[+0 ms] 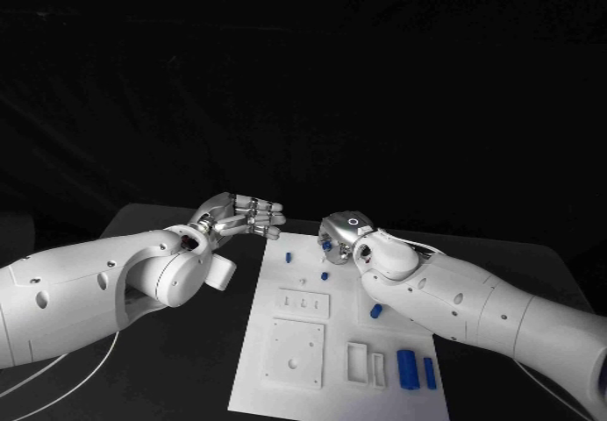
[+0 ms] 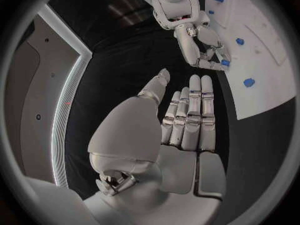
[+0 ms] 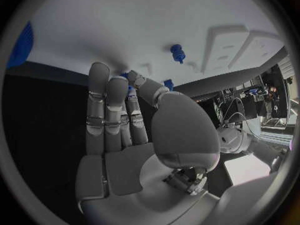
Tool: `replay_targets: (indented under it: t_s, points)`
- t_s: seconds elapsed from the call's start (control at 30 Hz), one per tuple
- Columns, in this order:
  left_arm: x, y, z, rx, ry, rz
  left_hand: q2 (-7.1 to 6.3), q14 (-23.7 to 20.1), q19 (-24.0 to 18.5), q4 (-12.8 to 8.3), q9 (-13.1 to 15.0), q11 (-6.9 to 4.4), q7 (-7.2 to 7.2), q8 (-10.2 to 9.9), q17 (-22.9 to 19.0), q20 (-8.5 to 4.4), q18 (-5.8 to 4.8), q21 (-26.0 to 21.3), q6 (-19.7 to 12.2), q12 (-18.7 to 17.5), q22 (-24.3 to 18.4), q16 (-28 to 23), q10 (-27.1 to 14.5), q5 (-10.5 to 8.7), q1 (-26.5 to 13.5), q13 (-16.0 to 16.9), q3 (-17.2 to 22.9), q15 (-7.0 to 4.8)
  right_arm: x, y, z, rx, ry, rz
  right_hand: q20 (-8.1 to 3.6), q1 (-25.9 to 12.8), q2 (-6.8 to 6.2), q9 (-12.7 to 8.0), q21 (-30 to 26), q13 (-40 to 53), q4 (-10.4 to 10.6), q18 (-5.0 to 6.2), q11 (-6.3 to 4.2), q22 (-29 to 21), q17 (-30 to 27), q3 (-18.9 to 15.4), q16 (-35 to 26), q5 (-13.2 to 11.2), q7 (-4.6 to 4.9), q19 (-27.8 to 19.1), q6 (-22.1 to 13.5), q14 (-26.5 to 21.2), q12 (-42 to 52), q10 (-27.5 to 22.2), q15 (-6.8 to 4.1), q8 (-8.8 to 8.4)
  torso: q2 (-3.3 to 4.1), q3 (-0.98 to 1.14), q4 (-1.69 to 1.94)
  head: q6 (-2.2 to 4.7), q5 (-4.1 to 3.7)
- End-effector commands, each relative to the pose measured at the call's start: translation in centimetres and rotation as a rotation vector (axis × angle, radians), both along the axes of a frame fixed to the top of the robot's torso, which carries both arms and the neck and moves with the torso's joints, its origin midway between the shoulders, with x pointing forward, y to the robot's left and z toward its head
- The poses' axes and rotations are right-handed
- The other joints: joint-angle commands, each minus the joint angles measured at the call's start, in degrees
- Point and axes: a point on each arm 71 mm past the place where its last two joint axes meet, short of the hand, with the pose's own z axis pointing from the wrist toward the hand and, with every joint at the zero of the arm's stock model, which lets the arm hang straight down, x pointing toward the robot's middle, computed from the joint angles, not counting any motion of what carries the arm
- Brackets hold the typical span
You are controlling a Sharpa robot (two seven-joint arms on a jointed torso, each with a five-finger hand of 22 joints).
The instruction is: Assemble the parts on the task board
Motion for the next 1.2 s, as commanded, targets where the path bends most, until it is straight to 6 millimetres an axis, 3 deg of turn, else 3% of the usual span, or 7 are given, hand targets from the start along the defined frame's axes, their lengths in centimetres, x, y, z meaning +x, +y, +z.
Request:
replay_targets:
  t_s: [0.03, 0.3, 0.43, 0.57, 0.67, 1.03, 1.2]
  points:
    - [-0.1, -0.4, 0.3, -0.002, -0.009, -0.023, -0.05, 0.31, -0.10, -0.33, 0.09, 0.04, -0.01, 0.06, 0.05, 0.05, 0.45, 0.20, -0.21, -0.10, -0.04, 0.04, -0.32, -0.31, 0.41, 0.09, -0.11, -0.04, 0.0, 0.0, -0.3, -0.019, 0.010, 0.007, -0.25, -0.11, 0.48, 0.03, -0.33, 0.23, -0.36, 1.02, -2.86, 0.12, 0.01, 0.03, -0.37, 0.20, 0.13, 0.31, 0.14, 0.19, 0.12, 2.93, -0.31, 0.22, 0.06, -0.01, -0.07, -0.02, -0.04]
    - [-0.1, -0.4, 0.5, -0.001, -0.013, -0.024, -0.05, 0.31, -0.10, -0.33, 0.09, 0.04, -0.01, 0.06, 0.05, 0.05, 0.45, 0.20, -0.21, -0.10, -0.04, 0.04, -0.32, -0.31, 0.41, 0.09, -0.11, -0.04, 0.1, 0.0, -0.5, -0.006, 0.027, 0.010, 0.49, -0.61, 0.12, -0.69, -0.86, 0.06, -0.08, 1.10, -1.52, 0.56, -0.09, 1.00, -0.51, 0.19, 1.20, 0.22, -3.39, 0.28, 0.08, -1.47, 0.77, 0.09, -0.05, 0.01, -0.03, -0.29, 0.00]
    - [0.0, -0.4, 0.6, -0.001, -0.014, -0.023, -0.05, 0.31, -0.10, -0.33, 0.09, 0.04, -0.01, 0.06, 0.05, 0.05, 0.45, 0.20, -0.21, -0.10, -0.04, 0.04, -0.32, -0.31, 0.41, 0.09, -0.11, -0.04, 0.2, -0.3, -0.4, 0.026, 0.017, 0.010, 1.61, -1.47, -2.64, -0.87, -1.77, 0.00, -0.05, 2.02, 0.36, 0.28, -0.60, 0.51, -1.08, 0.51, 2.14, -0.04, -8.56, 0.00, 0.15, -8.58, 1.98, 0.08, -0.09, 0.02, -0.14, -0.28, 0.15]
    - [0.0, -0.3, 0.6, -0.001, -0.015, -0.021, -0.12, 0.30, -0.18, -0.31, 0.10, 0.07, 0.00, 0.06, 0.04, 0.07, 0.44, 0.33, -0.24, -0.12, -0.13, 0.03, -0.42, -0.30, 0.47, 0.08, -0.10, -0.02, 0.0, -0.5, -0.1, 0.052, -0.001, 0.011, 3.50, 4.07, -4.27, -0.91, -5.44, -0.34, 2.50, 4.21, 2.45, -2.58, -2.51, -11.00, -2.96, 1.06, 1.07, 1.57, -12.73, 0.45, -0.17, -20.95, 3.23, 0.12, -0.10, 0.02, -0.22, -0.14, 0.16]
    - [0.0, -0.2, 0.6, 0.000, -0.016, -0.018, -0.12, 0.30, -0.18, -0.31, 0.10, 0.07, 0.00, 0.06, 0.04, 0.07, 0.44, 0.33, -0.24, -0.12, -0.13, 0.03, -0.42, -0.30, 0.47, 0.08, -0.10, -0.02, -0.2, -1.0, 0.2, 0.065, -0.012, 0.010, 3.65, 5.96, -5.87, -0.89, -6.87, -0.36, 4.99, 4.39, 2.73, -3.88, -3.06, -12.33, -3.29, 1.12, 0.42, 2.28, -13.37, 0.46, -0.25, -24.44, 3.33, 0.14, -0.10, 0.02, -0.18, -0.07, 0.19]
    - [0.2, 0.8, 0.7, 0.003, -0.021, 0.004, -0.12, 0.30, -0.18, -0.31, 0.10, 0.07, 0.00, 0.06, 0.04, 0.07, 0.44, 0.33, -0.24, -0.12, -0.13, 0.03, -0.42, -0.30, 0.47, 0.08, -0.10, -0.02, -1.6, -4.8, 2.6, 0.126, -0.047, -0.012, 3.41, 5.91, -6.10, -0.90, -6.41, -0.12, 4.78, 4.19, 2.29, -4.21, -3.09, -11.64, -3.13, 0.35, 0.28, 2.29, -12.87, 0.50, -0.01, -18.44, 3.06, 0.12, -0.51, 0.47, -1.21, 0.90, 0.49]
    - [0.3, 1.2, 0.7, 0.004, -0.024, 0.011, -0.12, 0.30, -0.18, -0.31, 0.10, 0.07, 0.00, 0.06, 0.04, 0.07, 0.44, 0.33, -0.24, -0.12, -0.13, 0.03, -0.42, -0.30, 0.47, 0.08, -0.10, -0.02, -2.2, -7.5, 4.2, 0.178, -0.030, -0.038, 1.98, 1.50, -4.87, -0.83, -5.47, 0.01, 2.86, 2.89, -0.16, -3.63, -2.52, -5.67, -2.42, 0.49, 1.89, 2.22, -10.66, 0.53, 0.39, -6.85, 1.56, 0.20, -0.85, 0.89, -1.91, 1.27, 0.71]
